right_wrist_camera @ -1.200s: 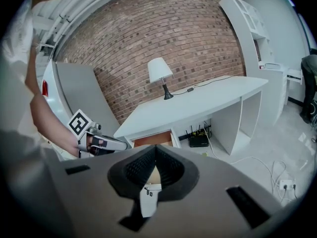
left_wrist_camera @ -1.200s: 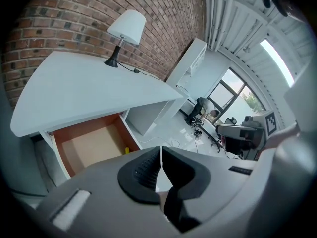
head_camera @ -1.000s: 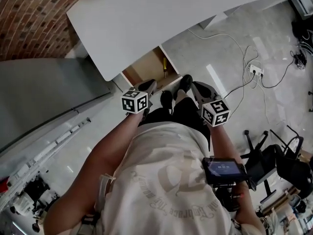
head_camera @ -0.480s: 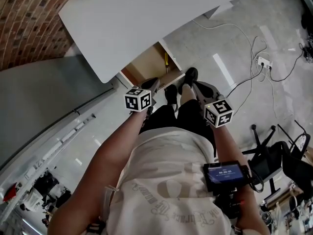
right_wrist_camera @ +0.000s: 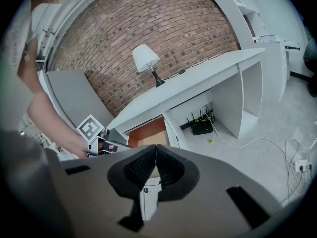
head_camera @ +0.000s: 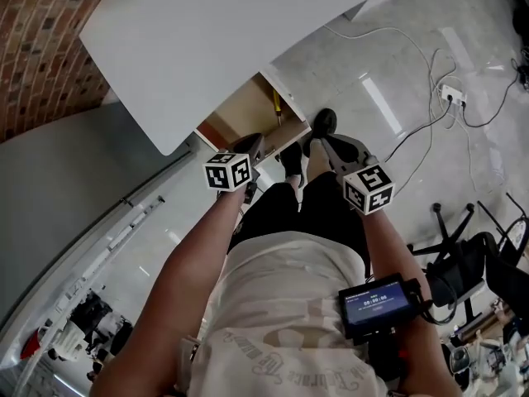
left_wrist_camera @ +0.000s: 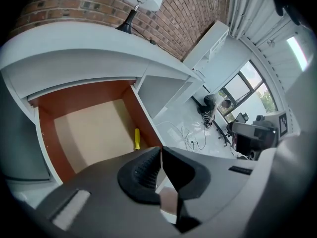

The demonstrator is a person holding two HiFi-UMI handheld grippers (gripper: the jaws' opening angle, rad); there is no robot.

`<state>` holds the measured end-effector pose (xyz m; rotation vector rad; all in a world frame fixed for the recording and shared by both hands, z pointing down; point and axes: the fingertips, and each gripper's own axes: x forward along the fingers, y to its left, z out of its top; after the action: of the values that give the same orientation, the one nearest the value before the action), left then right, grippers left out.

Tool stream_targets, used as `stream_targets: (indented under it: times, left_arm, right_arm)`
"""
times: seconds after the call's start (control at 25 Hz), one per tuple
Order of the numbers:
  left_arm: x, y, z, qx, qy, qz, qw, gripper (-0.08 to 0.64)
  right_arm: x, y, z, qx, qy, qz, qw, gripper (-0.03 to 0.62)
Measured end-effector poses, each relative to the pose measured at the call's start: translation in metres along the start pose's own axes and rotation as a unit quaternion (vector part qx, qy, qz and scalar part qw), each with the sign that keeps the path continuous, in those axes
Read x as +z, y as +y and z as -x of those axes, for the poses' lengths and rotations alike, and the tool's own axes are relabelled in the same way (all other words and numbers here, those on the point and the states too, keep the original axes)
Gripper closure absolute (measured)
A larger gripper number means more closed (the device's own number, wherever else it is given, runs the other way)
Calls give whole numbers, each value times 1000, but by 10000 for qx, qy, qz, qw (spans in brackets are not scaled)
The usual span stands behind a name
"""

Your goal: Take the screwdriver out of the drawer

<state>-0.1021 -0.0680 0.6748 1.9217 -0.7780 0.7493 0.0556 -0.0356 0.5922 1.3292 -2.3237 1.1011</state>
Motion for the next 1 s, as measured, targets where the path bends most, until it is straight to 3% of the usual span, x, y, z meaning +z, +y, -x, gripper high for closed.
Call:
stream_targets:
  times: [0.4, 1.0]
  left_arm:
    - [-14, 23, -37, 109, 485, -135, 9987, 546]
    - [-5, 45, -100, 134, 761, -636, 9950, 546]
  right_arm:
    - [-23, -18, -20, 51, 93, -188, 9998, 586]
    - [-48, -62, -37, -147, -38, -566, 9983, 586]
